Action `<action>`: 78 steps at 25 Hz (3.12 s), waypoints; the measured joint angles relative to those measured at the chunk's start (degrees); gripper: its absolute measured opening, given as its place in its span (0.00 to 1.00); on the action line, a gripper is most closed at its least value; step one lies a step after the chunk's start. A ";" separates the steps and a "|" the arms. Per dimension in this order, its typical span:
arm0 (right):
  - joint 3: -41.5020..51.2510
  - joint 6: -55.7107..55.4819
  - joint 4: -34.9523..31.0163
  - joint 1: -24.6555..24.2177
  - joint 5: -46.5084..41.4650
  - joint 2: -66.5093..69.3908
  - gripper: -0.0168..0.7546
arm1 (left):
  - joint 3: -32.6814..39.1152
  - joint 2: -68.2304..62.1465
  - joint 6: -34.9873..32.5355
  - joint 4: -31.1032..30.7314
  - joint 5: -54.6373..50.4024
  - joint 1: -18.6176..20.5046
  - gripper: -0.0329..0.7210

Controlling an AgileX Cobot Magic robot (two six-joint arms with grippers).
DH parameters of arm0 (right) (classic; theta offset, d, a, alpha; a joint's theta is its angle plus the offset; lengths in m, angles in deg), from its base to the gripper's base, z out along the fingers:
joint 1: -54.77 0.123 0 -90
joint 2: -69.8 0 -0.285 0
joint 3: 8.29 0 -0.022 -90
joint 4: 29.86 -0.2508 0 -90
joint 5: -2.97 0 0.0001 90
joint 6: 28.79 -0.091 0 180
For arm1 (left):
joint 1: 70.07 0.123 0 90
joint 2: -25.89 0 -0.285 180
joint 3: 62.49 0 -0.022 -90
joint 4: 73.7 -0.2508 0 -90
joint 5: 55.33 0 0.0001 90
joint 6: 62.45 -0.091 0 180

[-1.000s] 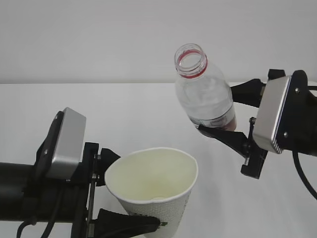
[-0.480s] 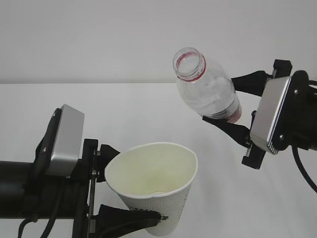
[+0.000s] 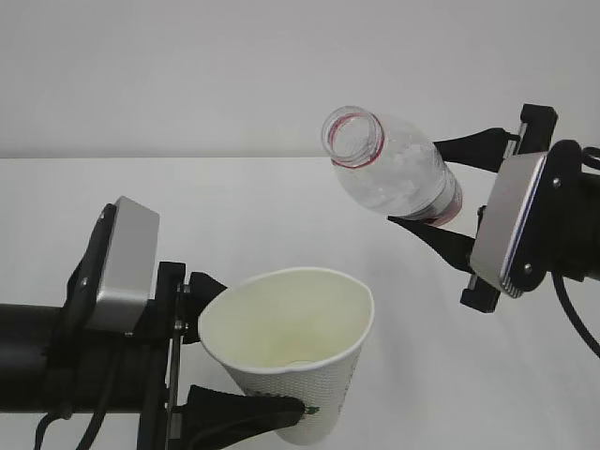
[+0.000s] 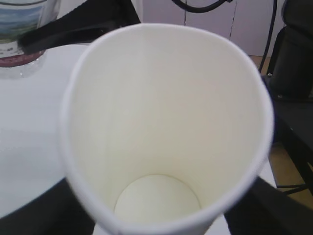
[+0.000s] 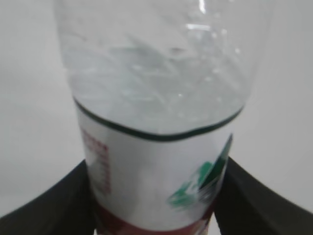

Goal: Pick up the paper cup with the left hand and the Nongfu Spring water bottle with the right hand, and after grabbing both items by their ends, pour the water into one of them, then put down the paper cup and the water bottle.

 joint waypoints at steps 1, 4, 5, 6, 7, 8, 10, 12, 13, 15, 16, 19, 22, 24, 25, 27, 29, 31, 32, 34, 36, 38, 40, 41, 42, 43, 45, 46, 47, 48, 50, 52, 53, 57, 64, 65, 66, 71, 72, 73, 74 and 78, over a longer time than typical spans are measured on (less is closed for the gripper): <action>0.00 0.52 -0.10 0.00 0.00 0.00 0.65 | 0.00 0.00 0.00 0.21 0.00 0.00 0.74; 0.00 1.93 -0.20 0.00 0.24 0.00 0.65 | 0.00 0.00 -0.34 1.49 0.00 0.00 0.74; 0.00 2.10 -0.47 0.00 0.51 0.00 0.65 | 0.00 0.00 -0.60 1.80 0.00 0.00 0.74; 0.00 2.26 -0.69 0.00 0.62 0.00 0.65 | 0.00 0.00 -1.05 2.24 0.00 0.00 0.74; 0.00 2.53 -0.94 0.00 0.76 0.00 0.65 | 0.00 0.00 -1.31 2.54 0.00 0.00 0.74; 0.00 2.68 -1.17 0.00 0.92 0.00 0.65 | 0.00 0.00 -1.46 2.86 0.00 0.00 0.74; -0.08 3.19 -1.46 0.00 1.07 0.00 0.65 | 0.00 0.00 -1.59 3.01 0.00 0.00 0.74; -0.36 3.45 -1.46 0.00 1.07 0.00 0.65 | 0.00 0.00 -1.70 3.10 0.10 0.00 0.74; -0.77 3.54 -1.46 0.00 1.07 0.00 0.65 | 0.00 0.00 -1.70 3.10 0.10 0.00 0.74; -1.34 3.68 -1.61 0.00 1.17 0.00 0.65 | 0.00 0.00 -1.70 3.22 0.10 0.00 0.74; -1.61 3.81 -1.59 0.00 1.17 0.00 0.65 | 0.00 0.00 -1.74 3.40 0.12 0.00 0.74; -1.87 4.79 -1.59 0.00 1.04 0.00 0.65 | 0.00 0.00 -1.83 4.30 0.22 0.00 0.74; -1.87 5.66 -1.01 0.00 0.82 0.00 0.65 | 0.00 0.00 -1.87 4.42 0.22 0.00 0.74; -1.87 6.44 -0.89 0.00 0.82 0.00 0.65 | 0.00 0.00 -1.87 4.42 0.22 0.00 0.74; -1.87 6.65 -0.79 0.00 0.78 0.00 0.65 | 0.00 0.00 -1.87 4.42 0.22 0.00 0.73; -1.87 7.26 -0.77 0.00 0.68 0.00 0.65 | 0.00 0.00 -1.87 4.42 0.22 0.00 0.73; -1.87 8.20 -0.66 0.00 0.66 0.00 0.65 | 0.00 0.00 -1.87 4.42 0.22 0.00 0.73; -1.87 8.96 -0.56 0.00 0.66 0.00 0.65 | 0.00 0.00 -1.87 4.42 0.22 0.00 0.73; -1.87 9.38 -0.56 0.00 0.66 0.00 0.65 | 0.00 0.00 -1.87 4.42 0.22 0.00 0.73; -1.96 9.76 -0.20 0.00 0.38 0.00 0.65 | 0.00 0.00 -1.87 4.42 0.22 0.00 0.72; -2.73 10.14 1.23 0.00 -0.73 0.00 0.65 | 0.00 0.00 -1.87 4.42 0.22 0.00 0.72; -3.63 10.27 3.19 0.00 -2.11 0.00 0.65 | 0.00 0.00 -1.87 4.42 0.22 0.00 0.72; -4.78 10.37 4.45 0.00 -3.18 0.00 0.65 | 0.00 0.00 -1.87 4.42 0.22 0.00 0.72; -5.04 10.37 4.77 0.00 -3.74 -0.15 0.65 | 0.00 0.00 -1.87 4.42 0.24 0.00 0.72; -5.42 10.37 4.86 0.00 -3.98 -0.28 0.65 | 0.00 0.00 -1.87 4.42 0.24 0.00 0.72; -5.56 10.37 4.99 0.00 -4.21 -0.27 0.65 | 0.00 0.00 -1.87 4.42 0.24 -0.10 0.72; -5.78 10.48 5.08 0.00 -4.21 -0.27 0.65 | 0.00 0.00 -1.87 4.42 0.24 -0.04 0.72; -5.78 11.08 5.08 0.00 -4.21 -0.27 0.65 | 0.00 0.00 -1.87 4.42 0.24 -0.04 0.72; -5.78 11.67 5.12 0.00 -4.34 -0.27 0.65 | 0.00 0.00 -1.87 4.42 0.24 -0.04 0.72; -5.86 12.15 5.37 0.00 -4.58 -0.27 0.65 | 0.00 0.00 -1.87 4.42 0.24 -0.04 0.72; -6.22 12.57 5.48 0.00 -4.78 -0.31 0.65 | 0.00 0.00 -1.87 4.42 0.24 -0.04 0.72; -6.56 13.41 5.48 0.00 -4.91 -0.31 0.65 | 0.00 0.00 -1.87 4.42 0.24 -0.04 0.72; -6.60 13.81 5.48 0.00 -4.91 -0.31 0.65 | 0.00 0.00 -1.87 4.42 0.24 -0.04 0.72; -6.69 15.79 5.48 0.00 -5.01 -0.31 0.65 | 0.00 0.00 -1.87 4.42 0.24 -0.04 0.72; -6.69 18.07 5.48 0.00 -5.22 -0.31 0.65 | 0.00 0.00 -1.87 4.75 0.24 -0.04 0.72; -6.69 18.20 5.48 0.00 -5.35 -0.31 0.65 | 0.00 0.00 -1.96 4.75 0.24 -0.04 0.72; -6.69 18.62 5.48 0.00 -5.57 -0.31 0.65 | 0.00 0.00 -1.96 4.75 0.24 -0.04 0.72; -6.69 20.03 5.48 0.00 -5.73 -0.31 0.65 | 0.00 0.00 -1.96 4.88 0.24 -0.04 0.72; -6.69 20.16 5.48 0.00 -5.82 -0.31 0.65 | 0.00 0.00 -1.96 4.88 0.24 -0.04 0.72; -6.69 20.41 5.48 0.00 -5.82 -0.31 0.65 | 0.00 0.00 -1.96 4.88 0.24 -0.04 0.72; -6.69 20.68 5.48 0.00 -5.82 -0.31 0.65 | 0.00 0.00 -1.96 4.88 0.24 -0.04 0.72; -6.69 21.42 5.48 0.00 -5.96 -0.94 0.65 | 0.00 0.00 -1.96 4.88 0.24 -0.04 0.72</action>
